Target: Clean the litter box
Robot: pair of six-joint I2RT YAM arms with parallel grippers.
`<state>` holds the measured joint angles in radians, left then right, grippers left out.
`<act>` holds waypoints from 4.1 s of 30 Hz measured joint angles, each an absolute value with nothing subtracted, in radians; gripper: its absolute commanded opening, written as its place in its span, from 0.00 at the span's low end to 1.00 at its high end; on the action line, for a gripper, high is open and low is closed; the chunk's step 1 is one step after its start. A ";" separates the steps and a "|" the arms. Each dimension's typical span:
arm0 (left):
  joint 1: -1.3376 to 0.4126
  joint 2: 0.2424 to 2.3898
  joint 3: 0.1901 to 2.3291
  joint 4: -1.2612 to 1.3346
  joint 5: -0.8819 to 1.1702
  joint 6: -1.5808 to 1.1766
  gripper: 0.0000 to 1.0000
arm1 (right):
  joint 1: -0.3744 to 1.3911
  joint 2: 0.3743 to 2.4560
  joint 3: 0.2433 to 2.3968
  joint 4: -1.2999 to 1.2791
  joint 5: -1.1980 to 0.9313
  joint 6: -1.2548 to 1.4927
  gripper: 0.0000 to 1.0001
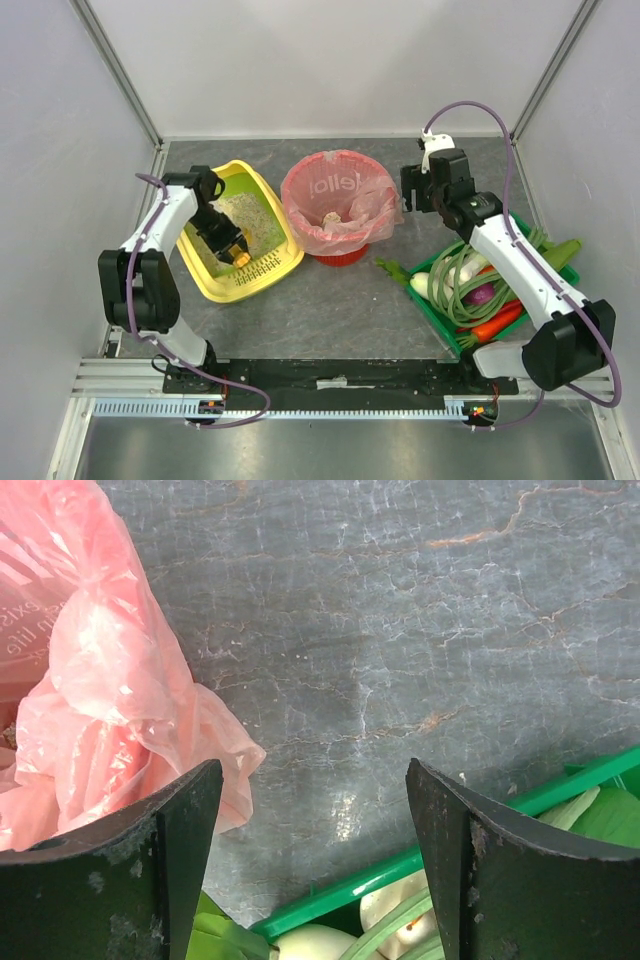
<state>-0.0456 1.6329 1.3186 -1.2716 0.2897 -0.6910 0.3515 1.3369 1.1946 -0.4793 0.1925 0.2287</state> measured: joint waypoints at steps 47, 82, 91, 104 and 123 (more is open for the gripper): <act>0.051 1.832 1.433 -1.095 0.159 -0.696 0.02 | 0.352 1.536 1.495 -0.513 0.219 0.200 0.82; -0.052 1.822 1.431 -1.073 -0.030 -0.597 0.02 | 0.352 1.589 1.514 -0.513 0.200 0.202 0.81; -0.085 1.800 1.408 -1.045 -0.057 -0.574 0.02 | 0.352 1.589 1.514 -0.513 0.208 0.201 0.82; -0.107 1.591 1.325 -1.034 -0.047 -0.557 0.02 | 0.352 1.678 1.678 -0.514 0.260 0.145 0.82; -0.236 1.429 1.269 -1.023 -0.053 -0.587 0.02 | 0.352 1.637 1.676 -0.509 0.256 0.145 0.81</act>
<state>-0.2356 1.4288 1.2690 -1.0233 -0.0532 -0.5873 0.3515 1.6375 1.6756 -0.5091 0.2558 0.1452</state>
